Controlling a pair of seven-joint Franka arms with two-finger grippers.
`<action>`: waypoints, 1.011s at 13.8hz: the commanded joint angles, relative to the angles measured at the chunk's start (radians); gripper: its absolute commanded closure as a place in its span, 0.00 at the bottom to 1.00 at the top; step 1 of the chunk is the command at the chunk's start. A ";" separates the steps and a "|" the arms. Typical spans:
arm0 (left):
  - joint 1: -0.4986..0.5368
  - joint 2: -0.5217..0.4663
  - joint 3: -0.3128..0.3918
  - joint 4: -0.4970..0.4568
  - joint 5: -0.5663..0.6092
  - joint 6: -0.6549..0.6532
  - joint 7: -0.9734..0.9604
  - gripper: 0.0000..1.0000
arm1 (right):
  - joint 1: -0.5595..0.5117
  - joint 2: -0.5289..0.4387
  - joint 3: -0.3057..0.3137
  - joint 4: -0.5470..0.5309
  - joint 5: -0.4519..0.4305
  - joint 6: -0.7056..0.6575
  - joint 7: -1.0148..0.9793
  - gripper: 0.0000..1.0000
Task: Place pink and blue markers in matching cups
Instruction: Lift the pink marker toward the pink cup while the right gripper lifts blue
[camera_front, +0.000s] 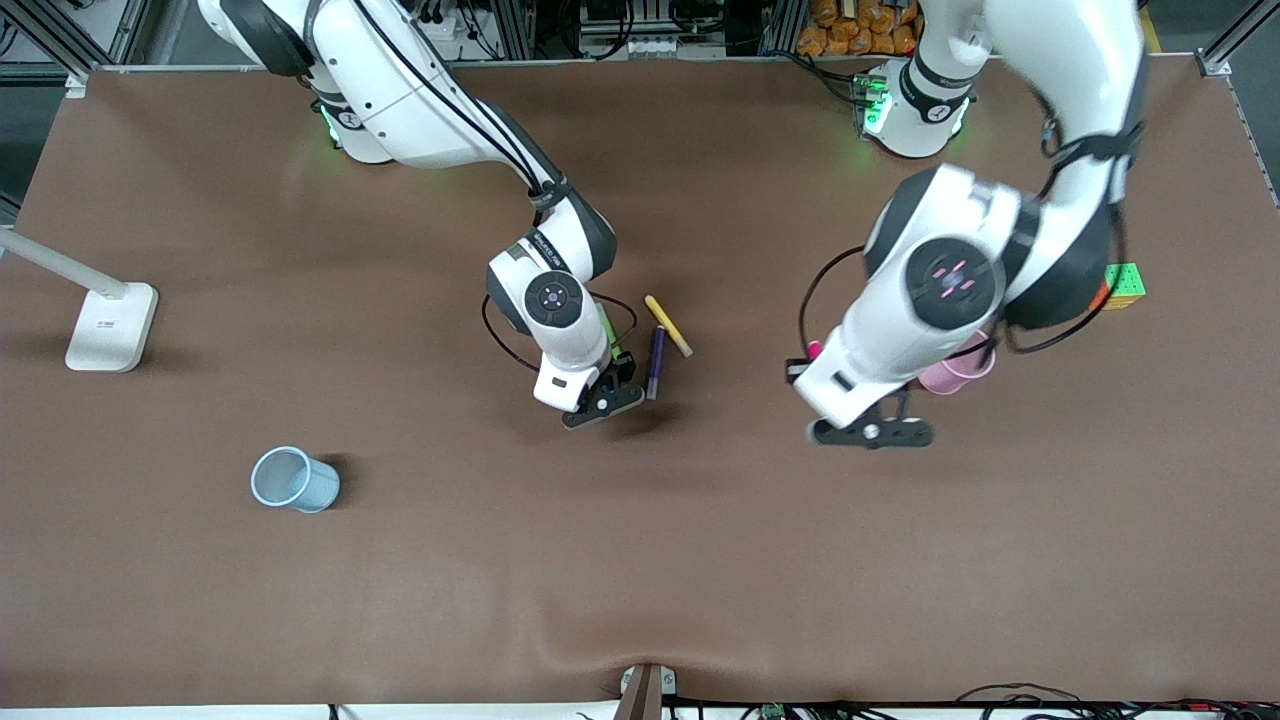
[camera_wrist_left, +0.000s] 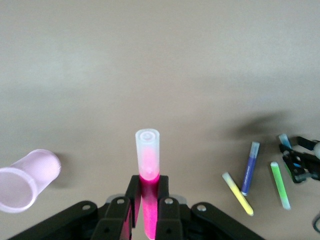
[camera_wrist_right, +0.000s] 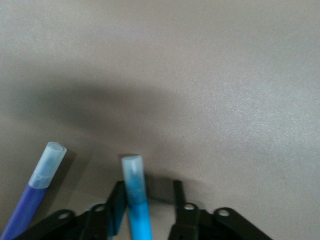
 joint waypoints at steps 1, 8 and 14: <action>0.040 -0.136 -0.007 -0.122 0.017 0.006 0.007 1.00 | 0.007 0.015 -0.005 0.024 0.001 -0.002 0.019 0.81; 0.156 -0.303 -0.013 -0.229 -0.001 0.012 0.237 1.00 | -0.033 -0.012 -0.013 0.082 -0.078 -0.130 -0.030 1.00; 0.288 -0.436 -0.015 -0.404 -0.052 0.069 0.534 1.00 | -0.134 -0.025 -0.015 0.264 -0.117 -0.571 -0.307 1.00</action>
